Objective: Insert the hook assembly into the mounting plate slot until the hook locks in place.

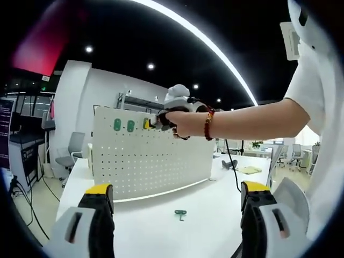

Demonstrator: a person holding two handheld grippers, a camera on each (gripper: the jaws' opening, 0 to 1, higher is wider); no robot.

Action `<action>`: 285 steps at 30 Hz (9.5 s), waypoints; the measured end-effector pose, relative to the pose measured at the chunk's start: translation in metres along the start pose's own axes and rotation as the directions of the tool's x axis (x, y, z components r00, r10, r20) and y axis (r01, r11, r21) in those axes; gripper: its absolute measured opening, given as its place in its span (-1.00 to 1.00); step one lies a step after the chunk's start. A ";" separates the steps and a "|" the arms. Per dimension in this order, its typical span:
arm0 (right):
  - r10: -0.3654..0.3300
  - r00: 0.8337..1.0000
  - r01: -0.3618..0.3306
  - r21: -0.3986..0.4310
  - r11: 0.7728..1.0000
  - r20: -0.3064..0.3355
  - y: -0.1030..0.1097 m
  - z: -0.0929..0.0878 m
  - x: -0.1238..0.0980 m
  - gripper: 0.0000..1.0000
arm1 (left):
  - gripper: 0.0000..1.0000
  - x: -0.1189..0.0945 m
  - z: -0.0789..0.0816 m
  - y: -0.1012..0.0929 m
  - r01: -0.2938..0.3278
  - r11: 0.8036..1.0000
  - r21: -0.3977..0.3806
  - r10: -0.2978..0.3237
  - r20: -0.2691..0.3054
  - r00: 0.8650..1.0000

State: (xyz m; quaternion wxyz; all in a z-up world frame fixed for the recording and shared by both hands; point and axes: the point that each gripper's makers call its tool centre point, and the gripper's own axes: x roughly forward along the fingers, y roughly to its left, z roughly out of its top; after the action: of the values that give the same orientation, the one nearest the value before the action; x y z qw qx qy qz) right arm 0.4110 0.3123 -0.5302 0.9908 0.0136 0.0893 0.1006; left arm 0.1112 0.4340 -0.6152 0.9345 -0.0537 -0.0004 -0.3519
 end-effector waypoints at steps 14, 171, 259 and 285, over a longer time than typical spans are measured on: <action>-0.024 0.999 0.024 0.006 1.000 -0.022 -0.003 -0.006 0.009 -0.99 | 1.00 0.004 0.006 0.005 0.013 0.999 -0.030 -0.012 0.036 0.999; 0.542 0.818 -0.566 -0.099 0.818 -0.193 -0.053 -0.188 -0.137 -0.44 | 1.00 0.076 -0.005 -0.128 -0.126 0.988 0.094 0.140 -0.160 0.977; 0.517 0.729 -0.561 0.040 0.827 -0.448 -0.052 -0.298 -0.143 -0.97 | 0.95 0.088 -0.035 -0.102 -0.080 0.993 0.089 0.099 -0.240 0.966; 0.576 0.680 -0.577 0.154 0.802 -0.454 -0.043 -0.265 -0.182 -0.97 | 0.79 0.088 -0.052 -0.107 -0.058 0.990 0.125 0.092 -0.291 0.952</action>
State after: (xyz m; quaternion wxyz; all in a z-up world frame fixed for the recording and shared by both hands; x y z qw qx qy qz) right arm 0.1964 0.2360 -0.7611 0.8543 0.0148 0.3226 0.4073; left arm 0.1053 0.2906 -0.6524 0.9383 0.0533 0.1213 -0.3195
